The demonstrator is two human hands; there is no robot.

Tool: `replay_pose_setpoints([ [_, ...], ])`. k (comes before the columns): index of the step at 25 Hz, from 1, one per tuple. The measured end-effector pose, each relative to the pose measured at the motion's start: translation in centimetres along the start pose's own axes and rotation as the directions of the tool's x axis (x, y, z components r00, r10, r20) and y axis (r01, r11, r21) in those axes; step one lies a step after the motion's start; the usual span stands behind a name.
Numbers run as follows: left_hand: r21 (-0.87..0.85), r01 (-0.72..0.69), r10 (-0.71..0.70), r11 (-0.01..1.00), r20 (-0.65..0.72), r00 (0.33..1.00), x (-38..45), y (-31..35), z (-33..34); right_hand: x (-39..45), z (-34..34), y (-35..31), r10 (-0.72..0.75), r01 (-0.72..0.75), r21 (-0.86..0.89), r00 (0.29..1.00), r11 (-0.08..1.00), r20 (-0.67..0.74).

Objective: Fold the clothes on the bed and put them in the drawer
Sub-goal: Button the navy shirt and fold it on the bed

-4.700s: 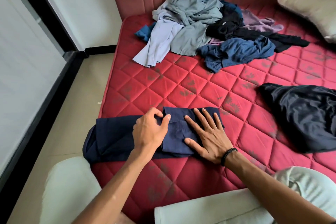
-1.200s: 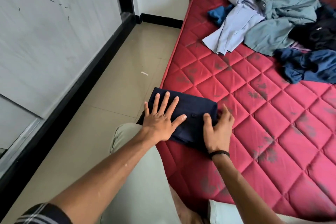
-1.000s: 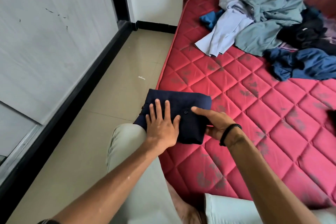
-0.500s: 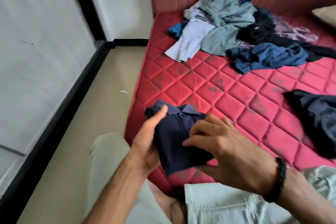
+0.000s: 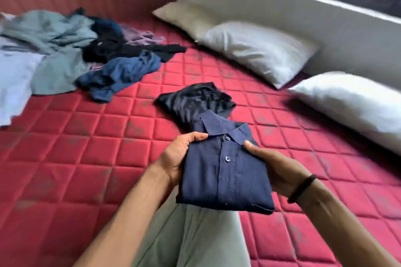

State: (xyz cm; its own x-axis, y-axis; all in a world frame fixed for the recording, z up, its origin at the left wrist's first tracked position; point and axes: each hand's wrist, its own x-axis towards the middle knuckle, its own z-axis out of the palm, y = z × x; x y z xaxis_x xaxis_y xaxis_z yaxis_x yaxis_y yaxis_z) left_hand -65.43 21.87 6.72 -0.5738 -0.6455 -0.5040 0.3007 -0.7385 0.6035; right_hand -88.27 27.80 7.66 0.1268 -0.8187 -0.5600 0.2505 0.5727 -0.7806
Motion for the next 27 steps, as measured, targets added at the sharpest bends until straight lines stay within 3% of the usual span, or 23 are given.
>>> replay_pose_setpoints([
  [4, 0.196, 0.03, -0.045, 0.98, 0.073, 0.996, 8.7, 2.0, 3.5, 2.3, -6.3, -0.7, -0.271, 0.316, 0.163, 0.93, 0.935, -0.247],
  [7, 0.519, -0.008, 0.028, 0.855, -0.031, 0.999, 14.8, 2.8, 2.7, 6.6, -10.2, -0.3, -0.334, 0.435, 0.147, 0.832, 0.889, -0.443],
  [9, 0.715, 0.029, 0.11, 0.698, -0.147, 0.983, 18.9, 2.0, 0.6, 9.4, -11.9, 0.9, -0.296, 0.412, 0.107, 0.791, 0.905, -0.535],
  [12, 0.9, 0.092, 0.29, 0.426, -0.232, 0.928, 22.4, -0.5, -1.3, 12.5, -14.2, 3.9, -0.158, 0.244, 0.065, 0.787, 0.968, -0.596],
  [14, 0.918, 0.066, 0.373, 0.391, -0.223, 0.901, 22.6, -1.9, -1.7, 13.1, -14.8, 4.4, -0.139, 0.191, 0.012, 0.757, 0.982, -0.638],
  [15, 0.921, 0.047, 0.4, 0.387, -0.213, 0.891, 22.5, -2.2, -1.8, 13.0, -14.6, 4.2, -0.189, 0.176, -0.09, 0.699, 0.98, -0.69],
  [16, 0.923, 0.027, 0.432, 0.384, -0.206, 0.878, 22.3, -2.4, -2.0, 12.9, -14.2, 4.0, -0.329, 0.131, -0.314, 0.586, 0.94, -0.741],
  [17, 0.93, 0.016, 0.462, 0.366, -0.197, 0.865, 22.2, -2.5, -2.2, 12.7, -13.4, 3.8, -0.546, 0.026, -0.599, 0.445, 0.801, -0.71],
  [18, 0.943, 0.007, 0.494, 0.334, -0.181, 0.85, 21.9, -2.5, -2.4, 12.6, -12.1, 4.0, -0.76, -0.085, -0.832, 0.364, 0.548, -0.538],
  [19, 0.957, 0.0, 0.523, 0.291, -0.159, 0.837, 21.4, -2.5, -2.8, 12.7, -10.5, 4.4, -0.857, -0.145, -0.944, 0.396, 0.297, -0.331],
  [20, 0.97, -0.02, 0.549, 0.244, -0.121, 0.827, 20.9, -2.5, -3.0, 13.2, -9.2, 4.9, -0.834, -0.171, -0.976, 0.514, 0.131, -0.202],
  [21, 0.979, -0.048, 0.561, 0.197, -0.072, 0.825, 20.1, -2.3, -3.5, 13.9, -8.2, 5.7, -0.751, -0.195, -0.98, 0.642, 0.038, -0.157],
  [22, 0.983, -0.084, 0.558, 0.16, -0.02, 0.829, 19.2, -2.0, -4.1, 14.8, -8.2, 6.8, -0.645, -0.241, -0.97, 0.741, -0.001, -0.184],
  [23, 0.984, -0.111, 0.557, 0.14, 0.014, 0.831, 18.1, -1.4, -5.0, 15.3, -8.1, 7.5, -0.56, -0.288, -0.957, 0.796, -0.021, -0.228],
  [25, 0.981, -0.126, 0.561, 0.144, 0.024, 0.827, 15.4, -0.2, -7.4, 15.9, -8.0, 7.1, -0.484, -0.36, -0.933, 0.819, -0.016, -0.308],
  [27, 0.985, -0.053, 0.617, 0.167, -0.062, 0.785, 12.9, 0.6, -11.3, 15.9, -5.7, 5.2, -0.553, -0.341, -0.94, 0.786, -0.02, -0.274],
])
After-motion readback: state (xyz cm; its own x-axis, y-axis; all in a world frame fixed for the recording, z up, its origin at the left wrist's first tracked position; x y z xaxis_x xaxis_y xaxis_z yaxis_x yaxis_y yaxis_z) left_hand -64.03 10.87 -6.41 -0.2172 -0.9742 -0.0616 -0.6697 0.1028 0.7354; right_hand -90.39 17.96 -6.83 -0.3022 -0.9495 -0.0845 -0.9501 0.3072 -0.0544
